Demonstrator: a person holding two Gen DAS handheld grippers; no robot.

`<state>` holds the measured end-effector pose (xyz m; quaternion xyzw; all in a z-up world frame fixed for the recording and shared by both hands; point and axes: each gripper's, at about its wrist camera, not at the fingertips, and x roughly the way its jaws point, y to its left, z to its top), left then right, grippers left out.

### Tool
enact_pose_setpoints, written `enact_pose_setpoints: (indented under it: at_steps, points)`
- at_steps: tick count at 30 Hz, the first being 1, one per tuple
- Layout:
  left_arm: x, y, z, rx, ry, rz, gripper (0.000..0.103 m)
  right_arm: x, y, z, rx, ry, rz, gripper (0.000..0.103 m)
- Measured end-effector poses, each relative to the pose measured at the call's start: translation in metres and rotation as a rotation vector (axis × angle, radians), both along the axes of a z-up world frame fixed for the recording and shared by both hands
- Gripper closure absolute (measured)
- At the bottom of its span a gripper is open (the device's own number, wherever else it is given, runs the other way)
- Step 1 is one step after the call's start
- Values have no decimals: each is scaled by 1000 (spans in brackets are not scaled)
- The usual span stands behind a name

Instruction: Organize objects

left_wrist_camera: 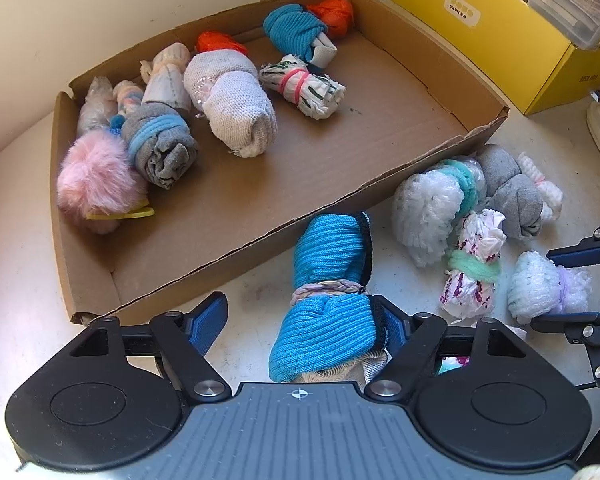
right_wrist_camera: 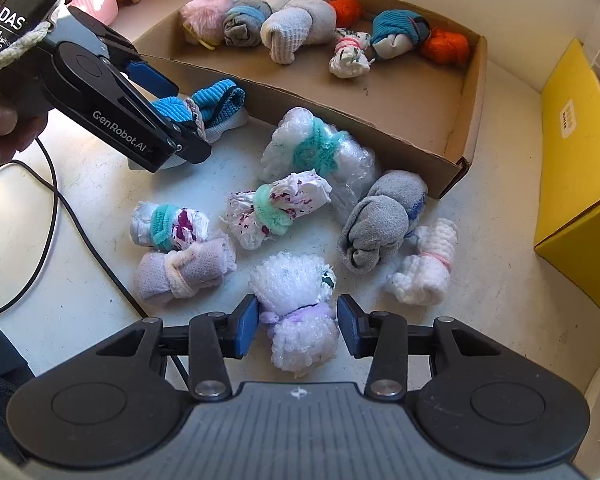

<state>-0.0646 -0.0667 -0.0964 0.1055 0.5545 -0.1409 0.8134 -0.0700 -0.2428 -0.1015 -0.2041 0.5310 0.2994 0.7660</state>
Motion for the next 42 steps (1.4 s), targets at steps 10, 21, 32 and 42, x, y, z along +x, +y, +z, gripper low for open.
enact_pose_setpoints:
  at_steps: [10,21,32,42]
  points:
    - [2,-4,-5,-6,23,14,37,-4,-2,-11,18,38,0,69]
    - [4,0,25,-68,28,36,52,-7,-9,19,73,-19,-50,72]
    - [42,-5,89,-190,-61,91,54,45,-14,94,197,-169,-171,72]
    - [101,-47,87,-235,-119,47,54,98,-7,104,162,-281,-228,72]
